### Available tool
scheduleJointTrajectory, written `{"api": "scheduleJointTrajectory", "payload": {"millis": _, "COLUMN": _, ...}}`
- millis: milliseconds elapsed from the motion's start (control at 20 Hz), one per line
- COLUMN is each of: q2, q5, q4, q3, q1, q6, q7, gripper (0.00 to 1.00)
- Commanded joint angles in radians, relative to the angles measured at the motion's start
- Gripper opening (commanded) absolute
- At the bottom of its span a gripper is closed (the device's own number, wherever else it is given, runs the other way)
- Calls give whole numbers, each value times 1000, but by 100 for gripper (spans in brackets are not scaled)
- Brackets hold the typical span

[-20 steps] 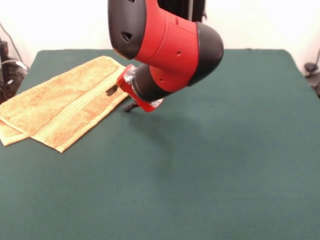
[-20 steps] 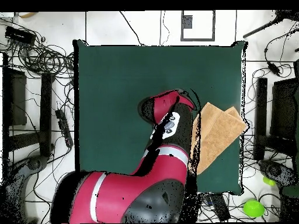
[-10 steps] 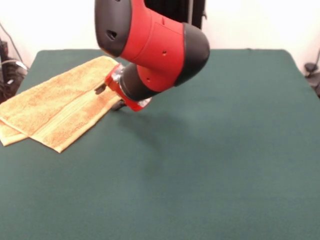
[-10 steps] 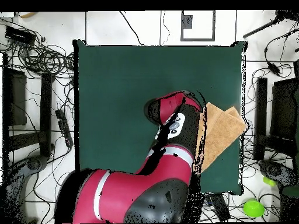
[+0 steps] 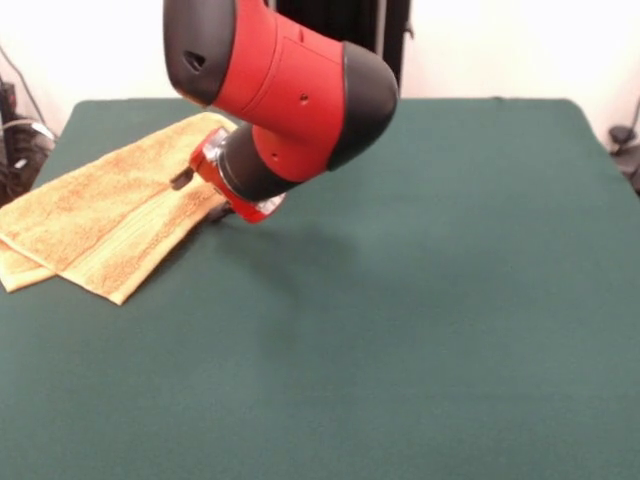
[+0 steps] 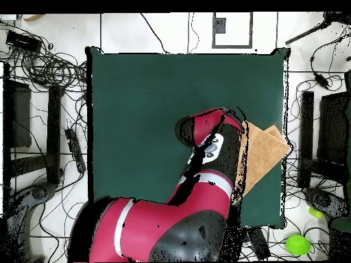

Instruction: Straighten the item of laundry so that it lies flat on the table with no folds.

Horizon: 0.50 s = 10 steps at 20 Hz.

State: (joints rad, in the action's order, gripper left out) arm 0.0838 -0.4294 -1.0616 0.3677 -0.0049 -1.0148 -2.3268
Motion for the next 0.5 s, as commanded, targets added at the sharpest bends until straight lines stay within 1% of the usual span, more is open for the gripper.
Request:
{"api": "scheduleJointTrajectory", "payload": {"millis": 50, "q2": -96, "q5": 26, "q4": -79, "q3": -68, "q1": -31, "q6": 178, "q7": -207, "gripper": 100}}
{"api": "scheduleJointTrajectory", "payload": {"millis": 150, "q2": -89, "q5": 35, "q4": -77, "q3": -75, "q1": -38, "q6": 182, "q7": -207, "gripper": 100}}
{"api": "scheduleJointTrajectory", "payload": {"millis": 250, "q2": -83, "q5": 33, "q4": -84, "q3": -79, "q1": -40, "q6": 226, "q7": -219, "gripper": 100}}
{"api": "scheduleJointTrajectory", "payload": {"millis": 300, "q2": -80, "q5": 43, "q4": -89, "q3": -84, "q1": -45, "q6": 228, "q7": -225, "gripper": 100}}
{"api": "scheduleJointTrajectory", "payload": {"millis": 350, "q2": -79, "q5": 49, "q4": -94, "q3": -76, "q1": -41, "q6": 248, "q7": -258, "gripper": 0}}
{"api": "scheduleJointTrajectory", "payload": {"millis": 500, "q2": -65, "q5": 63, "q4": -113, "q3": -88, "q1": -52, "q6": 286, "q7": -265, "gripper": 0}}
